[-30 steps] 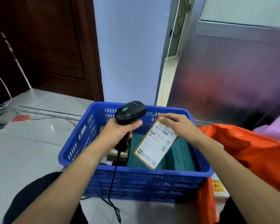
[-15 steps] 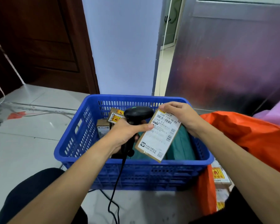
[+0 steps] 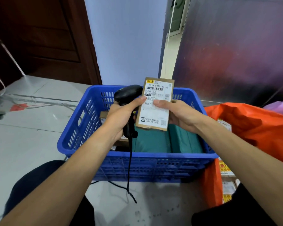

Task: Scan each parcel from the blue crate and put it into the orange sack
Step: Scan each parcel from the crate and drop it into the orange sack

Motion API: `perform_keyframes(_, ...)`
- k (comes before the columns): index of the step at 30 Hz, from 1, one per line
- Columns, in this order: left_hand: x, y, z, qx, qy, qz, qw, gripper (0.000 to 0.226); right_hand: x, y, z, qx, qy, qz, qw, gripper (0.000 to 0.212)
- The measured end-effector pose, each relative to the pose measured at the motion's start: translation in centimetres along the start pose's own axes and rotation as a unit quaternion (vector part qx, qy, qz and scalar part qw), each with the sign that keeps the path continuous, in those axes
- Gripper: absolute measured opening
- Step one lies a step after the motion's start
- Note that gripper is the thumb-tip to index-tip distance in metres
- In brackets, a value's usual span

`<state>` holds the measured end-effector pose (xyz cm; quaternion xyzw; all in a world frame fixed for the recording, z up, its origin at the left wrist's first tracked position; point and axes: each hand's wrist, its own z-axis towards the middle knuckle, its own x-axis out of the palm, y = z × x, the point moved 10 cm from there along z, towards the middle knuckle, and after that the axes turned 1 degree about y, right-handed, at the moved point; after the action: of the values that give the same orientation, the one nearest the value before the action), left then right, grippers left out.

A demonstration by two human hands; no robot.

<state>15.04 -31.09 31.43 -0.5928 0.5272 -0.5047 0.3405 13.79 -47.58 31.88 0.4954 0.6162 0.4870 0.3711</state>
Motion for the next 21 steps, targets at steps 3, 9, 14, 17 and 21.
perform_keyframes(3,-1.4,-0.5,0.4,0.007,-0.036,0.051,0.998,0.031,-1.4,0.6,0.6,-0.013,-0.03,-0.026,0.999,0.051)
perform_keyframes(9,-2.1,-1.4,0.6,0.019,0.004,0.09,0.996,0.021,-7.3,0.8,1.6,-0.016,-0.156,-0.258,0.953,0.054)
perform_keyframes(14,-1.3,-1.2,0.2,0.022,0.043,0.119,0.992,0.025,-9.5,-0.1,2.0,0.018,-0.213,-0.386,0.897,0.072)
perform_keyframes(17,-1.0,-1.2,-0.1,0.023,0.048,0.134,0.99,0.024,-8.8,0.2,1.8,0.022,-0.227,-0.422,0.877,0.067)
perform_keyframes(21,-0.8,-1.4,-0.1,0.03,0.063,0.167,0.984,0.021,-8.2,0.4,1.9,0.022,-0.227,-0.443,0.867,0.065)
